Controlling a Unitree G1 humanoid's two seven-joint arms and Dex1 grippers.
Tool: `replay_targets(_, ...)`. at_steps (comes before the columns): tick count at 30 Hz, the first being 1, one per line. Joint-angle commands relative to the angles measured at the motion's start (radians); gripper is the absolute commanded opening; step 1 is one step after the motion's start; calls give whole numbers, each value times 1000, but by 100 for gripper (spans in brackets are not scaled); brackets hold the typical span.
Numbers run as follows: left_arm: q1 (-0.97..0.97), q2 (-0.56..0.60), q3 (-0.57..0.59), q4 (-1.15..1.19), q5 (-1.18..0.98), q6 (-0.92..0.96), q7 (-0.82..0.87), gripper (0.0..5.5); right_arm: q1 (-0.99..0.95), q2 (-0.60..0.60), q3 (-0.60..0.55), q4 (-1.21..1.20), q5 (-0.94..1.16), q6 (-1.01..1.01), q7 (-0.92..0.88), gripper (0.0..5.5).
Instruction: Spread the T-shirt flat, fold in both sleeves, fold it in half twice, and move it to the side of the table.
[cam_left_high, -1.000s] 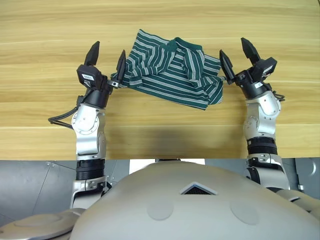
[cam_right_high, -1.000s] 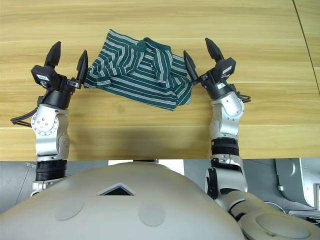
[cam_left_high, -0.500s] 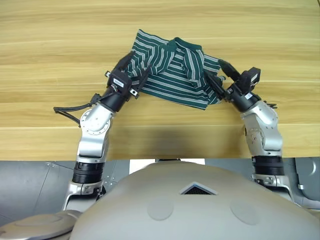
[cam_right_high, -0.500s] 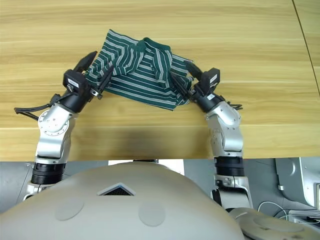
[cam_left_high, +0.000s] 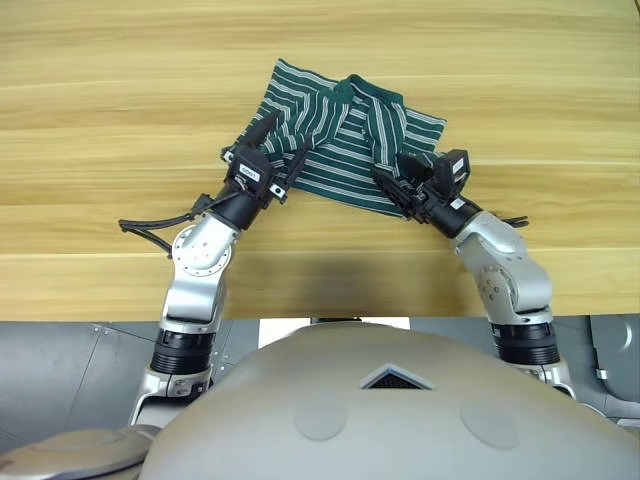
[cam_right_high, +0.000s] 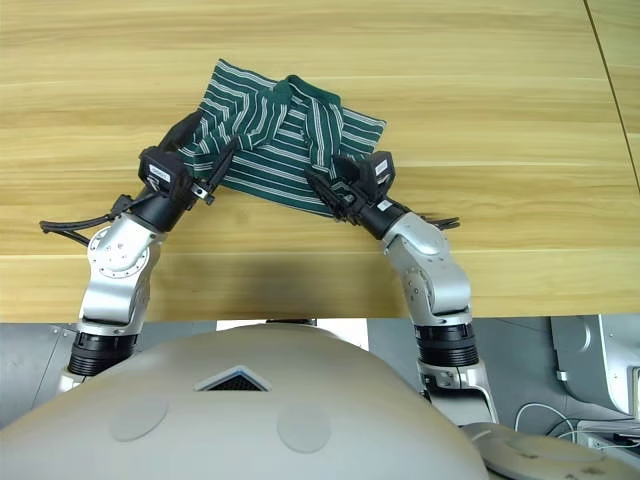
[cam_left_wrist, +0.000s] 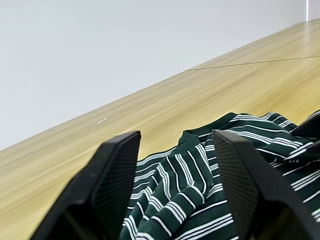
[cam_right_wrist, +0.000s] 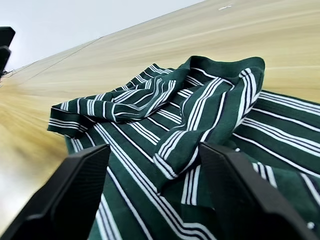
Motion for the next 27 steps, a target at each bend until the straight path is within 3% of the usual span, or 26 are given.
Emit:
replay_targets(1,10,4,-7,-26,21,13,15,253,-36,14,-5,29,-21,29,-36,329)
replay_targets(6,18,7,-12,-42,25,14,21,250,-48,31,-18,15,-30,25,-61,228)
replay_targets(18,33,1,-16,-60,28,18,24,250,26,17,-38,-91,-43,30,-81,223)
replay_targets(24,40,1,-15,-66,27,22,24,250,80,53,-25,-124,-9,77,-103,332)
replay_targets(27,41,0,-16,-69,27,24,24,250,74,63,-25,-118,0,98,-105,336)
